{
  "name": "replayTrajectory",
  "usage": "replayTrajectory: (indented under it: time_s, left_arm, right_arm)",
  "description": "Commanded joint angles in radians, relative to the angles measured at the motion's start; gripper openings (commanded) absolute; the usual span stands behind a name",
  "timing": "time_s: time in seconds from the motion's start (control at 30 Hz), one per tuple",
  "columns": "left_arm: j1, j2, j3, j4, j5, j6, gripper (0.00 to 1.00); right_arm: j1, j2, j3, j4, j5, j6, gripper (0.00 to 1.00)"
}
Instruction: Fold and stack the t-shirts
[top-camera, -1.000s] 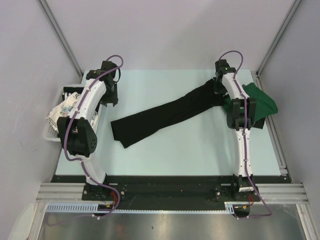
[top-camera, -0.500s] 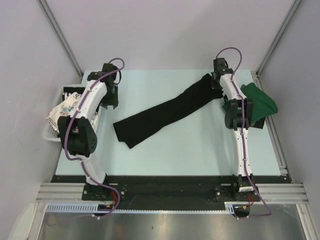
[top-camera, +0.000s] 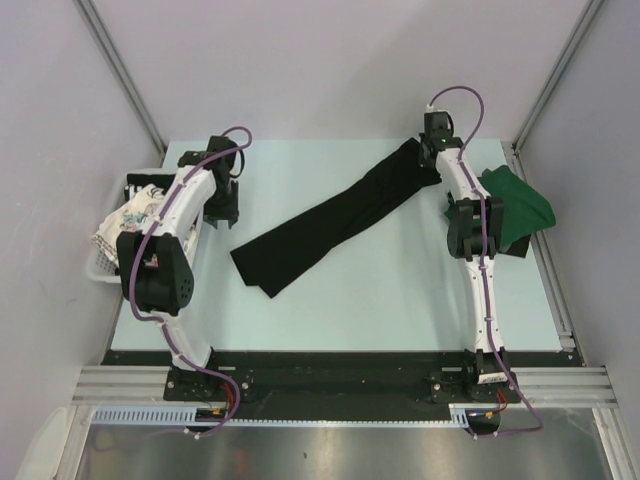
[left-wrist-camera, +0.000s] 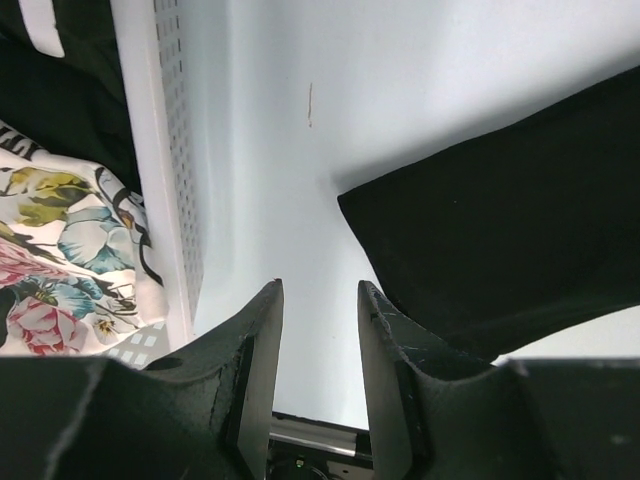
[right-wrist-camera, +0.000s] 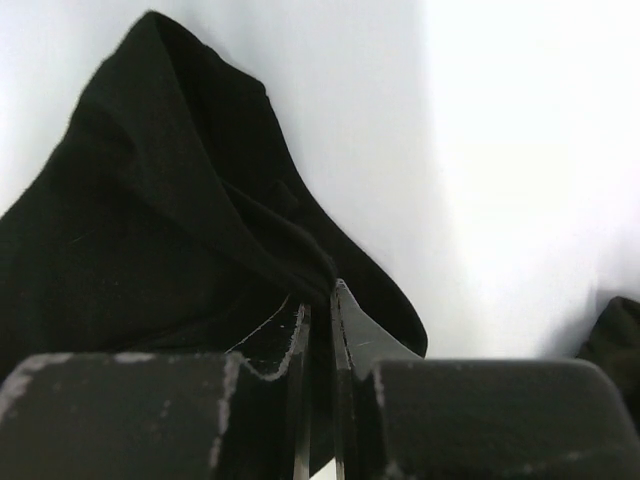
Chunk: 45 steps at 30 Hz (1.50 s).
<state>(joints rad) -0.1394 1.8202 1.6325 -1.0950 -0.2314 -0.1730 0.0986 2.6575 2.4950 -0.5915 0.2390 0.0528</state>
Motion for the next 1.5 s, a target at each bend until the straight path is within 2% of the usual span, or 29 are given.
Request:
replayTrajectory:
  time_s: [0.0, 0.07, 0.1, 0.17, 0.2, 0.3, 0.47, 0.63, 0.73, 0.97, 1.27, 1.47]
  left_arm:
    - [-0.014, -0.076, -0.040, 0.035, 0.032, 0.027, 0.41]
    - [-0.014, -0.079, -0.057, 0.047, 0.049, 0.027, 0.41]
    - [-0.014, -0.079, -0.069, 0.050, 0.053, 0.027, 0.41]
    - [-0.012, -0.076, -0.082, 0.061, 0.069, 0.026, 0.41]
    - [-0.014, -0.070, -0.086, 0.063, 0.075, 0.024, 0.41]
    - [-0.014, -0.065, -0.098, 0.079, 0.092, 0.027, 0.42]
    - [-0.014, -0.022, -0.108, 0.116, 0.118, 0.035, 0.42]
    - [-0.014, 0.036, -0.089, 0.132, 0.126, 0.012, 0.43]
    - [-0.014, 0.074, -0.079, 0.129, 0.144, 0.004, 0.46]
    - [-0.014, 0.117, -0.109, 0.144, 0.190, -0.006, 0.47]
    - [-0.016, 0.140, -0.122, 0.122, 0.222, 0.000, 0.47]
    - [-0.016, 0.140, -0.129, 0.101, 0.236, 0.009, 0.47]
  right_arm:
    - [-0.008, -0.025, 0.051, 0.088, 0.034, 0.013, 0.04]
    - [-0.005, -0.048, 0.032, 0.094, 0.051, 0.012, 0.13]
    - [-0.005, -0.057, 0.001, 0.096, 0.057, 0.009, 0.24]
    - [-0.005, -0.091, -0.036, 0.124, 0.052, -0.007, 0.34]
    - [-0.007, -0.097, -0.057, 0.128, 0.055, -0.010, 0.43]
    - [-0.017, -0.129, -0.067, 0.118, 0.052, -0.011, 0.50]
    - [-0.023, -0.254, -0.162, 0.153, 0.051, -0.005, 0.52]
    - [-0.011, -0.451, -0.278, 0.200, 0.085, -0.047, 0.54]
    - [-0.010, -0.546, -0.311, 0.179, 0.094, -0.051, 0.55]
    - [-0.008, -0.783, -0.502, 0.164, 0.109, -0.076, 0.55]
    - [0.000, -0.918, -0.591, 0.072, 0.126, -0.074, 0.55]
    - [0.003, -1.044, -0.711, 0.105, 0.126, -0.082, 0.56]
